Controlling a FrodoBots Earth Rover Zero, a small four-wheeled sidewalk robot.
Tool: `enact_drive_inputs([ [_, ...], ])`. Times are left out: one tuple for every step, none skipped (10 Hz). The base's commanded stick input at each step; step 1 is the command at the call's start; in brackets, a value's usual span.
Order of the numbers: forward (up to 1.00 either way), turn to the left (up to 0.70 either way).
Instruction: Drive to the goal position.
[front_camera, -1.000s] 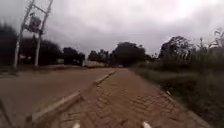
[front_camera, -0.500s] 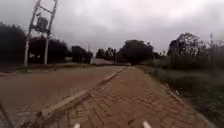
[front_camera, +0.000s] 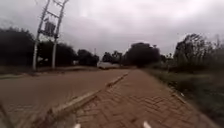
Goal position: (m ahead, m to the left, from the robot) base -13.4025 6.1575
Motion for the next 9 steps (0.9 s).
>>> enact_drive_inputs([
  [0.0,-0.39],
  [0.0,-0.47],
  [0.0,-0.5],
  [0.0,-0.5],
  [0.0,-0.5],
  [0.0,-0.5],
  [0.0,-0.5],
  [0.0,-0.5],
  [0.0,-0.5],
])
